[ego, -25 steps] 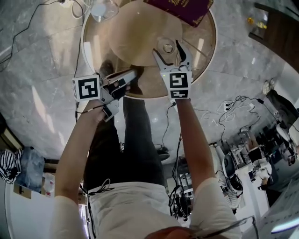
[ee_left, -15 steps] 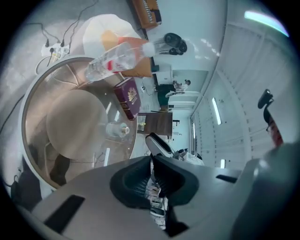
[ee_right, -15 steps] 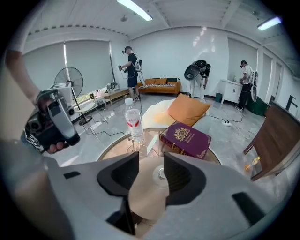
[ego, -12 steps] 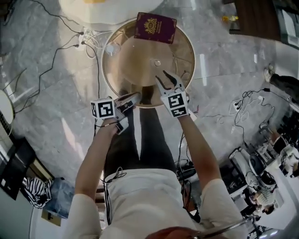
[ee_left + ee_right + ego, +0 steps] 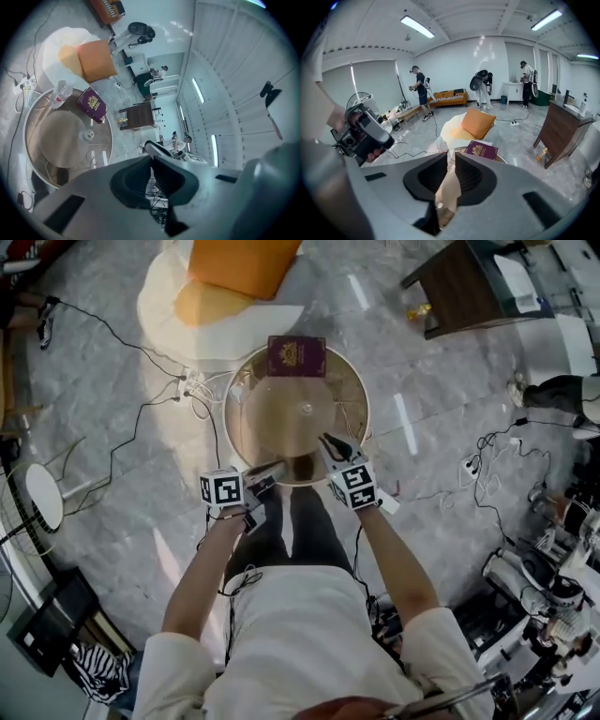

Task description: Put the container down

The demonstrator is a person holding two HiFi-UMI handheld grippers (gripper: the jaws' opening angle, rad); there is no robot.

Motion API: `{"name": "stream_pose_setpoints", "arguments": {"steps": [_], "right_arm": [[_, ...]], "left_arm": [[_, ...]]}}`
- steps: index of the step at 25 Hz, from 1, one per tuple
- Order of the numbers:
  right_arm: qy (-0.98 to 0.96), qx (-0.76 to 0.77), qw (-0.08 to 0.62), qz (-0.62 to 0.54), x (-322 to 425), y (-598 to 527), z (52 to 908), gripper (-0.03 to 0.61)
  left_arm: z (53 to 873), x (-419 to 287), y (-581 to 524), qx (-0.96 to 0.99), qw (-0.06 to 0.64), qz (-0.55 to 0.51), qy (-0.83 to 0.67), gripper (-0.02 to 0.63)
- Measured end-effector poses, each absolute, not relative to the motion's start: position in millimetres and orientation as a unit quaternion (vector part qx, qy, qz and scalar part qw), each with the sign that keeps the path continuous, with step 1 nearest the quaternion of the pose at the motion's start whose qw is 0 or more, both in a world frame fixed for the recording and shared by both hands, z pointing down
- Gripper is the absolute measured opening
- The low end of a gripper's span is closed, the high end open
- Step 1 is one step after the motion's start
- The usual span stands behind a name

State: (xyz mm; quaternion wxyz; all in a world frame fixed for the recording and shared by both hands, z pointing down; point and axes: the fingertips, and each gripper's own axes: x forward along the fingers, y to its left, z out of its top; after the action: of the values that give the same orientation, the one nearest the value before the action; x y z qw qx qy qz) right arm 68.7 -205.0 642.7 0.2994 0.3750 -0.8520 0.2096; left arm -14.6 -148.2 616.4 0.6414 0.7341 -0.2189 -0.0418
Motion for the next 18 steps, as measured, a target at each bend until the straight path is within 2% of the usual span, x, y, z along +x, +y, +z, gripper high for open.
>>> {"name": "stream_pose_setpoints", "arguments": {"steps": [5,9,18], "right_arm": [[-0.854,0.392,0.283,0.195,69.3,-182.0,583.6,0.038],[-0.848,0.420,0.263,0.189,75.9,-160.5,539.1,0.002],[-0.835,0.473,0.208,0.189,116.9,-122.5,460.9,0.002]], "left_arm": [[563.4,-15.7,-133.2,0.772,0.601,-0.023,-0.208,0.025],[523.8,-20.4,-118.0,0.797,0.569,-0.023,-0.203,0.025],[448.3,-9.8,-112.9,0.852,0.481,-0.023,-0.206,0.023]]}}
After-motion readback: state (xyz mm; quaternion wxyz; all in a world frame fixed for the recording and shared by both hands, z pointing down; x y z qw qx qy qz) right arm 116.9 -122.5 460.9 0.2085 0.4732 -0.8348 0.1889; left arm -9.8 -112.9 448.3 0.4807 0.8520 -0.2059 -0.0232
